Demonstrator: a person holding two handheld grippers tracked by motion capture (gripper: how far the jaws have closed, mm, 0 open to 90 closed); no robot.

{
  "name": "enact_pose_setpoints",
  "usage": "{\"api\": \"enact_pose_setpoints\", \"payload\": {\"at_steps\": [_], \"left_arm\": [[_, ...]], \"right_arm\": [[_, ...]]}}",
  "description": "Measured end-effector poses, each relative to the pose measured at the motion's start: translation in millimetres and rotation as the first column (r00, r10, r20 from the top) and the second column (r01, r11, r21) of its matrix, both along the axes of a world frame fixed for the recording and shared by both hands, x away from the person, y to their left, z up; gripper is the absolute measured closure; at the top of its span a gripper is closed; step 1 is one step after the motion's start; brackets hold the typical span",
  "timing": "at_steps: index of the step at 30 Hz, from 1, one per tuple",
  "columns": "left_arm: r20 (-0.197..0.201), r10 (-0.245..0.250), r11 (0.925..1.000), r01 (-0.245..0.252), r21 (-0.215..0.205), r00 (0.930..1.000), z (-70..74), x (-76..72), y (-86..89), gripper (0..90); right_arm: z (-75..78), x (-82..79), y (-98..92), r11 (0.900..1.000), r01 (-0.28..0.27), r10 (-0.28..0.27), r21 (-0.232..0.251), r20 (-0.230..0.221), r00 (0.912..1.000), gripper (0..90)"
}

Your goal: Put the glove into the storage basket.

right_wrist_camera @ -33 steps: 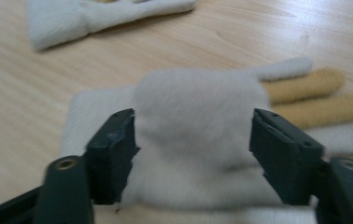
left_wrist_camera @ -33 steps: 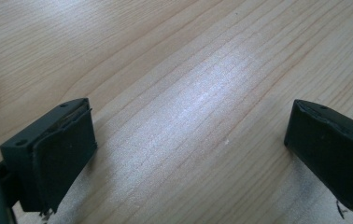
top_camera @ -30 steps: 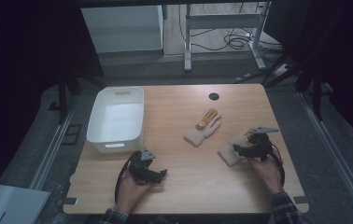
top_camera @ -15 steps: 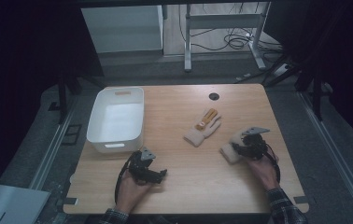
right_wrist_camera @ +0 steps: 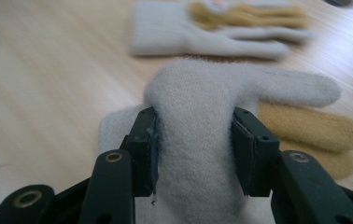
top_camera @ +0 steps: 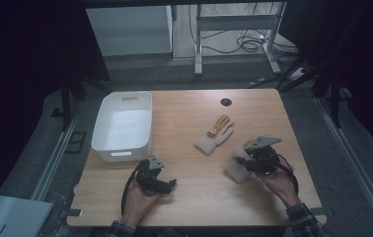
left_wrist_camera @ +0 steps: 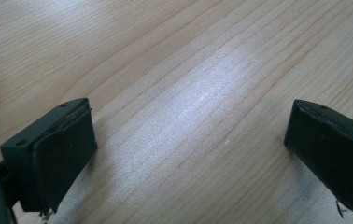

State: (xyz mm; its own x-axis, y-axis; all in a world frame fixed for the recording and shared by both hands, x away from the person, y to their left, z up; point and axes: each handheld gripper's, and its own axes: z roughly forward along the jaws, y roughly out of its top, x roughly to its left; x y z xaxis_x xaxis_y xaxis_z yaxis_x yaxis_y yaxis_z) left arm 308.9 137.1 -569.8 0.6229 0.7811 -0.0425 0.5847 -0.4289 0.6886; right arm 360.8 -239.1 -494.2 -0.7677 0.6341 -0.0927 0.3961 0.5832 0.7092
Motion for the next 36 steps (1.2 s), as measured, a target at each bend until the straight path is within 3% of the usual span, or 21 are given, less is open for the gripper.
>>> {"api": "enact_pose_setpoints", "payload": {"at_steps": [1, 2, 3, 4, 5, 6, 7, 8, 9, 10, 11, 12, 14, 17, 18, 19, 20, 23, 26, 32, 36], "left_arm": [[0.000, 0.000, 1.0000, 0.000, 0.000, 1.0000, 0.0, 0.0, 0.0, 1.9], [0.001, 0.003, 1.0000, -0.003, -0.003, 1.0000, -0.1, 0.0, -0.2, 1.8], [0.001, 0.003, 1.0000, -0.003, -0.003, 1.0000, -0.1, 0.0, -0.2, 1.9], [0.001, 0.003, 1.0000, -0.003, -0.003, 1.0000, -0.1, 0.0, -0.2, 1.9], [0.001, 0.003, 1.0000, -0.003, -0.003, 1.0000, -0.1, 0.0, -0.2, 1.9], [0.001, 0.003, 1.0000, -0.003, -0.003, 1.0000, -0.1, 0.0, -0.2, 1.9], [0.001, 0.003, 1.0000, -0.003, -0.003, 1.0000, -0.1, 0.0, -0.2, 1.9], [0.001, 0.002, 1.0000, -0.002, -0.002, 1.0000, -0.1, 0.0, -0.1, 1.9], [0.001, 0.002, 1.0000, -0.002, -0.002, 1.0000, -0.1, 0.0, -0.1, 1.9], [0.000, 0.000, 1.0000, 0.000, 0.000, 1.0000, 0.0, 0.0, 0.1, 2.0], [0.001, 0.000, 1.0000, 0.000, 0.000, 1.0000, 0.0, 0.0, 0.1, 2.0], [0.001, 0.000, 1.0000, 0.000, 0.000, 1.0000, 0.0, 0.0, 0.1, 2.0], [0.001, 0.000, 1.0000, 0.000, 0.001, 1.0000, 0.0, 0.0, 0.1, 2.0], [0.001, -0.001, 1.0000, 0.001, 0.002, 1.0000, 0.0, 0.1, 0.2, 2.0], [0.001, -0.001, 1.0000, 0.001, 0.002, 1.0000, 0.1, 0.1, 0.2, 2.0], [0.001, -0.001, 1.0000, 0.001, 0.002, 1.0000, 0.1, 0.1, 0.2, 2.0], [0.000, -0.001, 1.0000, 0.001, 0.003, 1.0000, 0.1, 0.1, 0.2, 2.0], [-0.001, -0.003, 1.0000, 0.003, 0.005, 1.0000, 0.2, 0.1, 0.4, 2.0], [0.000, -0.003, 1.0000, 0.003, 0.005, 1.0000, 0.2, 0.1, 0.4, 2.0], [-0.001, -0.003, 1.0000, 0.003, 0.004, 1.0000, 0.2, 0.1, 0.4, 2.0], [-0.001, -0.003, 1.0000, 0.003, 0.005, 1.0000, 0.2, 0.1, 0.4, 2.0]], "right_arm": [[0.0, 0.0, 0.0, 1.000, 0.000, 0.000, 0.000, 0.000, 1.0000, 55.5], [0.6, -6.6, 9.7, 0.999, -0.053, 0.053, 0.003, -0.005, 0.9986, 55.4], [0.6, -6.6, 9.7, 0.999, -0.053, 0.053, 0.003, -0.005, 0.9986, 55.4], [-0.2, -11.9, 19.4, 0.993, -0.116, 0.116, 0.009, -0.017, 0.9931, 55.1], [-0.2, -11.9, 19.4, 0.993, -0.116, 0.116, 0.009, -0.017, 0.9931, 55.1], [-2.3, -17.0, 30.1, 0.984, -0.177, 0.177, 0.015, -0.035, 0.9835, 54.8], [-2.3, -17.0, 30.1, 0.984, -0.177, 0.177, 0.015, -0.035, 0.9835, 54.8], [-6.1, -21.8, 41.3, 0.971, -0.238, 0.238, 0.010, -0.052, 0.9698, 54.5], [-6.1, -21.8, 41.3, 0.971, -0.238, 0.238, 0.010, -0.052, 0.9698, 54.5], [-12.3, -25.8, 52.4, 0.958, -0.287, 0.286, -0.012, -0.066, 0.9560, 54.0], [-16.5, -27.3, 57.4, 0.952, -0.305, 0.303, -0.024, -0.074, 0.9501, 53.4], [-16.5, -27.3, 57.4, 0.952, -0.305, 0.303, -0.024, -0.074, 0.9501, 53.4], [-29.7, -28.3, 66.4, 0.946, -0.322, 0.316, -0.039, -0.113, 0.9420, 47.3], [-32.3, -26.8, 66.4, 0.953, -0.303, 0.299, -0.014, -0.123, 0.9463, 42.9], [-27.4, -23.3, 62.1, 0.961, -0.276, 0.278, 0.029, -0.122, 0.9529, 39.6], [-27.4, -23.3, 62.1, 0.961, -0.276, 0.278, 0.029, -0.122, 0.9529, 39.6], [-20.6, -17.9, 56.5, 0.970, -0.235, 0.241, 0.062, -0.120, 0.9630, 38.0], [-15.3, -5.5, 49.4, 0.983, -0.168, 0.177, 0.079, -0.111, 0.9780, 38.0], [-17.0, 9.3, 46.2, 0.991, -0.111, 0.119, 0.072, -0.109, 0.9869, 38.4], [-20.8, 36.6, 49.4, 0.996, -0.015, 0.022, 0.084, -0.091, 0.9956, 38.5], [-18.3, 54.5, 54.5, 0.994, 0.030, -0.021, 0.107, -0.085, 0.9961, 38.4]]}}
